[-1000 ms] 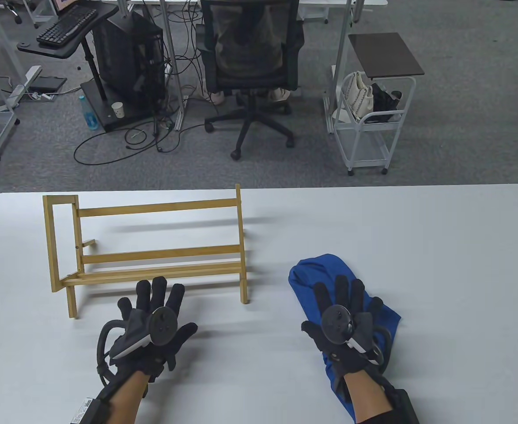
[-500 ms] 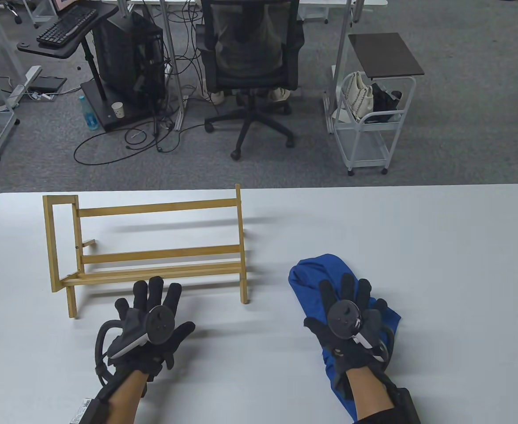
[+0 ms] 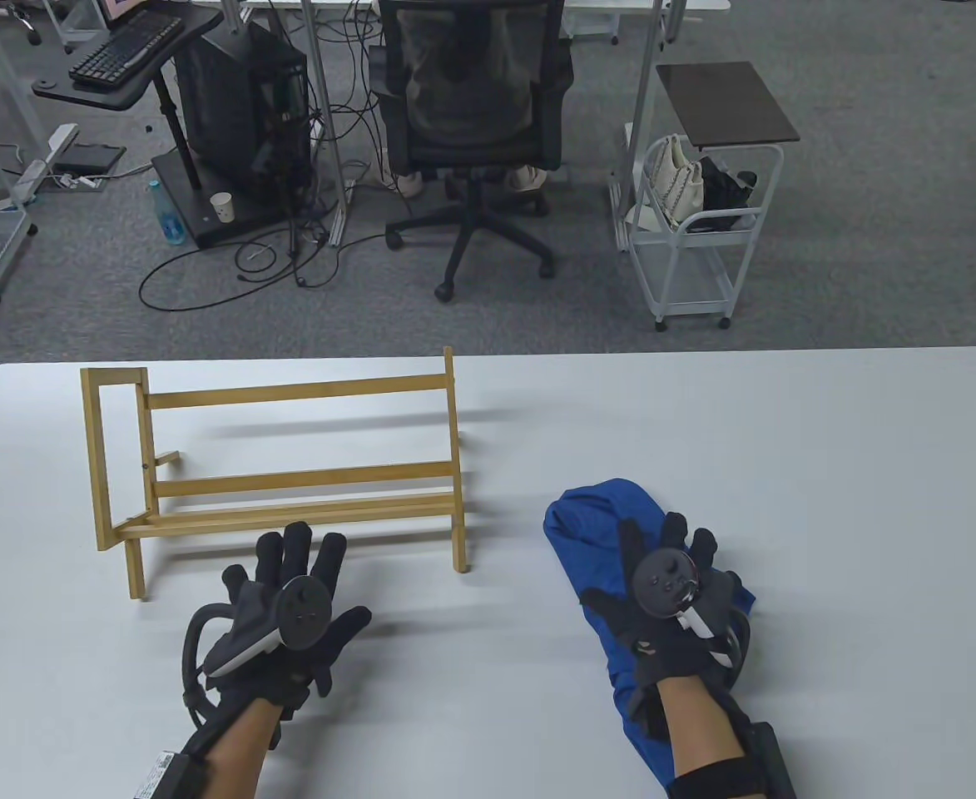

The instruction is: Hang t-shirt on book rack

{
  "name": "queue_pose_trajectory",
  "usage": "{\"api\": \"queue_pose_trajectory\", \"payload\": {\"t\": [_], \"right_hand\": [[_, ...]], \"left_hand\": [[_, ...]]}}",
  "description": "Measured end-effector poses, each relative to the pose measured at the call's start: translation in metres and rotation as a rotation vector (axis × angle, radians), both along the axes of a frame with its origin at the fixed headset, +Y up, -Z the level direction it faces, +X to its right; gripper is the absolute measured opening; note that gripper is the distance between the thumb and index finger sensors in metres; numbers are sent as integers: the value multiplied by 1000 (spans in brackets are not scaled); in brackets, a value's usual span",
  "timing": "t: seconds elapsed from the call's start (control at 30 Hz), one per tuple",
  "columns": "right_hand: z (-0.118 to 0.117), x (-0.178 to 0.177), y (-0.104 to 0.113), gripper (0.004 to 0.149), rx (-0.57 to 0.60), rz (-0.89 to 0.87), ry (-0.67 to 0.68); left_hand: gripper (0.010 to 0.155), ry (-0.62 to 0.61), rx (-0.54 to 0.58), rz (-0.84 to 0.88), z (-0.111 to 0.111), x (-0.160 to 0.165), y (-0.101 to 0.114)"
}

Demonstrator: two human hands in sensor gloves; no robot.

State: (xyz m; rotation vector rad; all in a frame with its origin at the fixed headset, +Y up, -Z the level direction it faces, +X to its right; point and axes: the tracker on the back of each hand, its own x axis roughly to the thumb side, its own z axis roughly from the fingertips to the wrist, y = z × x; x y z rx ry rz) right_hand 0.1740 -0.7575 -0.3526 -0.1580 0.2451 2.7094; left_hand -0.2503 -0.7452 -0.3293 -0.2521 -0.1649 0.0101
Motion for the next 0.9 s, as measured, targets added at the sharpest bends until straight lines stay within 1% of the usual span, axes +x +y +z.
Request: {"api": "queue_pose_trajectory", "payload": {"t": [0.1,0.3,0.37,0.5,0.6,0.9], "right_hand": [[-3,5,-3,93,-44,-6,-21],[-9,15,-17,101,-198,-38,-60],[-10,17,-20,103,-239,-81,-67],[-9,11,-18,104,-212,-38,-48],[-9,6,-16,102,-182,-15,-38],[-6,-7,-9,84,-70,46,-36]], "left_hand": [[87,-4,-2,3,0,1,-1],[86,-5,1,-2,1,2,-1],[86,-6,2,-3,1,2,-1],[86,-9,-3,-7,1,3,-2],[86,-10,-5,-8,1,4,-3],[86,-11,-12,-4,1,5,-4]]}}
